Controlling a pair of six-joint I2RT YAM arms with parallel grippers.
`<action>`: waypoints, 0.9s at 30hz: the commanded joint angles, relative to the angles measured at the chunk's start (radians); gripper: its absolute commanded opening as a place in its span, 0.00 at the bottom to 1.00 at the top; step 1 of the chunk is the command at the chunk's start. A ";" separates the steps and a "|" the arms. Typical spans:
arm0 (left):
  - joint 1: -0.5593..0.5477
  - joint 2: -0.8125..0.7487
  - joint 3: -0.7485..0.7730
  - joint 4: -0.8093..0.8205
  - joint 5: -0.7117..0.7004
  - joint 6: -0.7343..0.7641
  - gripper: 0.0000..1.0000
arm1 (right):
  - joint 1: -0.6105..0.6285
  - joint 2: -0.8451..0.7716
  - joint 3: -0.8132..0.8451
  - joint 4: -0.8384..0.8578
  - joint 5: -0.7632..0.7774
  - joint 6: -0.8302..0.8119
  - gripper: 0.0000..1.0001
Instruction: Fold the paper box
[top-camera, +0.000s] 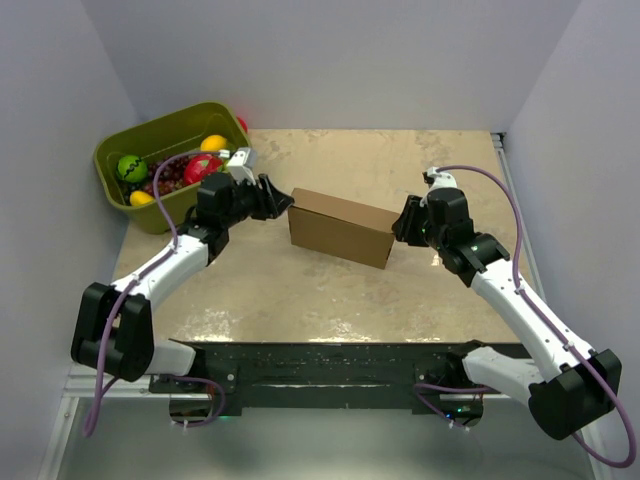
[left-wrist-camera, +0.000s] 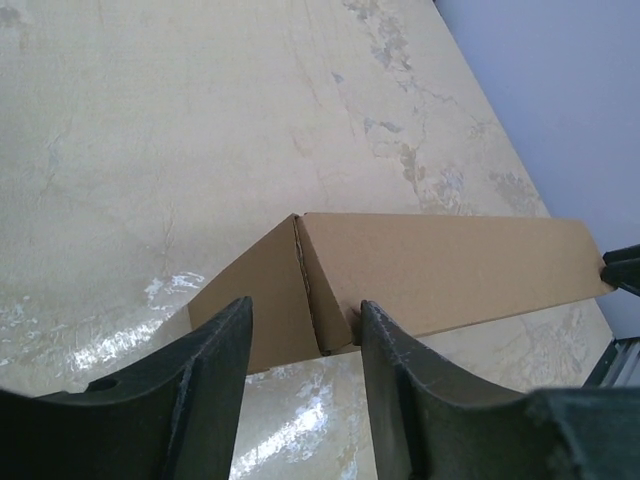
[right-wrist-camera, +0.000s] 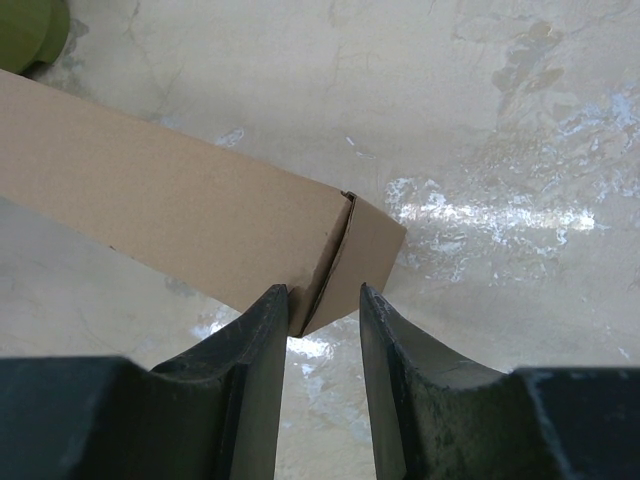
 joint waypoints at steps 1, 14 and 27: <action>0.007 0.016 0.021 -0.004 -0.015 0.029 0.48 | -0.006 0.027 -0.048 -0.186 0.045 -0.045 0.36; 0.023 0.053 -0.099 0.034 -0.019 0.013 0.23 | -0.006 0.041 -0.073 -0.178 0.058 -0.039 0.34; 0.024 0.081 -0.177 -0.056 -0.142 0.064 0.20 | -0.005 0.047 -0.079 -0.175 0.056 -0.034 0.33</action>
